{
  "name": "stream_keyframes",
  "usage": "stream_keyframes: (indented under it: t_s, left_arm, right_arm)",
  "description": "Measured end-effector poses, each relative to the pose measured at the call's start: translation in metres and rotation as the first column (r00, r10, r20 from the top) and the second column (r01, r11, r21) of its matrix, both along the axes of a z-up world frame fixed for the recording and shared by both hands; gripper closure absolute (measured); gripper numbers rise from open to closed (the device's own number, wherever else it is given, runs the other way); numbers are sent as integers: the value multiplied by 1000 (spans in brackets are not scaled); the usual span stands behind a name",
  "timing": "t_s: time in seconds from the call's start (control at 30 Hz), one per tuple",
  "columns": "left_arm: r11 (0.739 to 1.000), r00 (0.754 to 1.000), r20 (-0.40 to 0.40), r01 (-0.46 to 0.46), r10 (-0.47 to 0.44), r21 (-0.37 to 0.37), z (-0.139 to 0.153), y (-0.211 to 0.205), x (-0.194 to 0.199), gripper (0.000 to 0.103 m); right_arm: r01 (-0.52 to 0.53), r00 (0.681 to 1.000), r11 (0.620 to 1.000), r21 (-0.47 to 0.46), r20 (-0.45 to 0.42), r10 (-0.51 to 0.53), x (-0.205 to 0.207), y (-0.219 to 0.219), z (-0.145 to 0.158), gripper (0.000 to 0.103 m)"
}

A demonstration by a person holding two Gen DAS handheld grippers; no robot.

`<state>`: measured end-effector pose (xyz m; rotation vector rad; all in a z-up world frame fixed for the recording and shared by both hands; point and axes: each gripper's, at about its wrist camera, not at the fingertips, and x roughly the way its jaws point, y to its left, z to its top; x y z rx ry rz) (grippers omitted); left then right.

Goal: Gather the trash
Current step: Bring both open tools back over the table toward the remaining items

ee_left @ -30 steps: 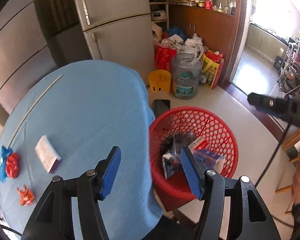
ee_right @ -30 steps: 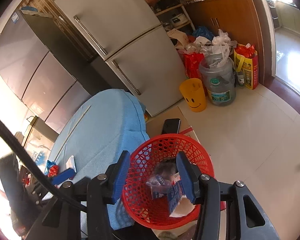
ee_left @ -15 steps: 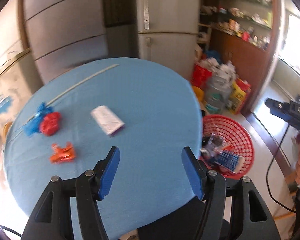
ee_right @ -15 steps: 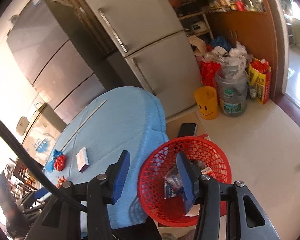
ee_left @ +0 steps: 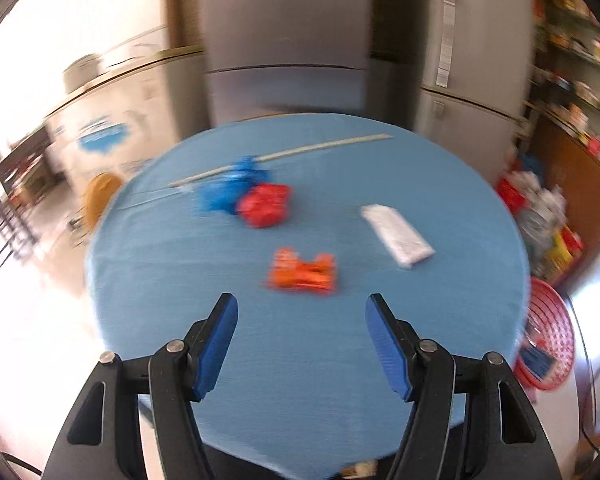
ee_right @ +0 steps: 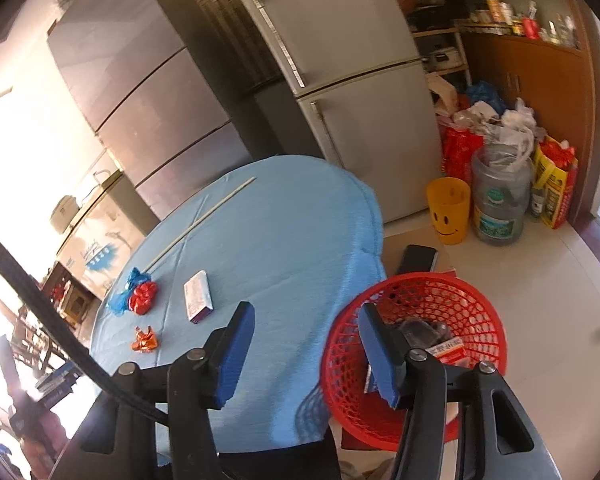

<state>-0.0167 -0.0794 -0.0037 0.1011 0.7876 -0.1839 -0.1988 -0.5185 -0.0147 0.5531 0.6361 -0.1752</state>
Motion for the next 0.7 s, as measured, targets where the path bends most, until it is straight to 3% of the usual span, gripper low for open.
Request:
stream_keyframes:
  t_s: [0.13, 0.3, 0.7]
  left_arm:
    - [993, 993, 8, -115, 115, -15, 2, 45, 14, 35]
    - [982, 982, -12, -186, 186, -20, -7, 73, 30, 34]
    - [990, 988, -56, -141, 142, 20, -21, 84, 107, 34]
  right_arm:
    - [-56, 998, 998, -27, -16, 55, 20, 18, 2, 45]
    - [-150, 988, 988, -33, -43, 149, 58, 49, -1, 45]
    - [-314, 943, 948, -48, -136, 305, 155, 120, -25, 45]
